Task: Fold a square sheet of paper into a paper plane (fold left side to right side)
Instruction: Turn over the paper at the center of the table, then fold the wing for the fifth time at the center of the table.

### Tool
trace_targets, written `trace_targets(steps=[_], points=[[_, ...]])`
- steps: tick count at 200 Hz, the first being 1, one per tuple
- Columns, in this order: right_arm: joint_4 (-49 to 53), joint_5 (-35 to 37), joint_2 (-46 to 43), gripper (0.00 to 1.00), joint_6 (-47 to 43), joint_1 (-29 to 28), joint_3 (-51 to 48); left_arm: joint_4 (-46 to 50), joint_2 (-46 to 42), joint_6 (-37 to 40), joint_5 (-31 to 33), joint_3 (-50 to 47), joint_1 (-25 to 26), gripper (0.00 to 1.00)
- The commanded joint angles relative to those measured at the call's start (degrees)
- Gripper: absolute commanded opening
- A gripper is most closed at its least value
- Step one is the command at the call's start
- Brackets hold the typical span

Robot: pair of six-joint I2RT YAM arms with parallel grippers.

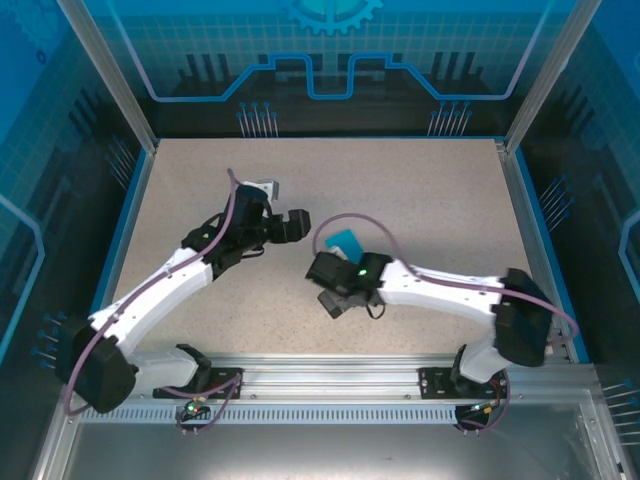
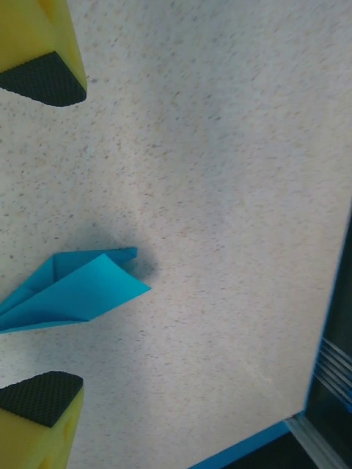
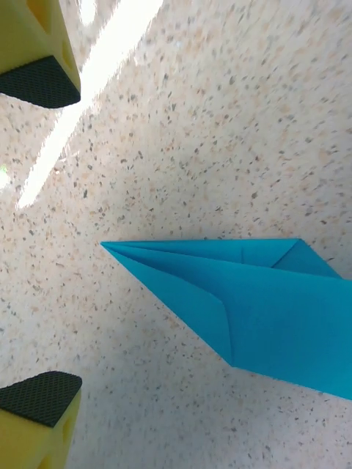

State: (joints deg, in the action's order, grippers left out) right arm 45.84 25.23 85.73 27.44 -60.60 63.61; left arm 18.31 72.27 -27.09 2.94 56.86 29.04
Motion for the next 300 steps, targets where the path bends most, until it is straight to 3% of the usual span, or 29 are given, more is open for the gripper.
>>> trace_targets(steps=[1,29,60,108,146,188,233,300], points=[[-10.88,-15.28,-6.41,0.97,-2.26,8.31,-7.10,-3.62,4.51,-3.68,-10.42,-0.28,0.07,0.95],[-22.93,-31.39,-15.94,1.00,-2.17,21.18,-17.31,-10.33,11.10,-7.84,-18.02,-2.53,0.16,0.89],[-31.73,-47.50,-21.31,0.99,-0.23,35.88,-25.38,-16.25,18.38,-10.91,-22.29,-3.10,0.73,0.83],[-38.71,-59.17,-22.32,0.95,1.64,46.45,-32.27,-19.37,29.59,-11.82,-25.35,1.23,1.24,0.74],[-43.49,-66.39,-20.10,0.84,1.49,50.78,-34.09,-22.18,34.95,-11.25,-28.42,3.59,1.35,0.49],[-48.83,-72.23,-13.87,0.87,0.10,53.89,-32.21,-23.73,35.79,-7.12,-31.02,4.06,1.01,0.16],[-49.07,-78.25,-2.67,0.85,-7.48,55.06,-25.56,-28.04,31.36,-0.38,-38.61,-0.32,-0.72,0.05],[-50.10,-84.20,10.09,0.79,-11.20,53.72,-17.53,-31.40,26.57,5.32,-50.17,-4.21,-2.49,0.03]])
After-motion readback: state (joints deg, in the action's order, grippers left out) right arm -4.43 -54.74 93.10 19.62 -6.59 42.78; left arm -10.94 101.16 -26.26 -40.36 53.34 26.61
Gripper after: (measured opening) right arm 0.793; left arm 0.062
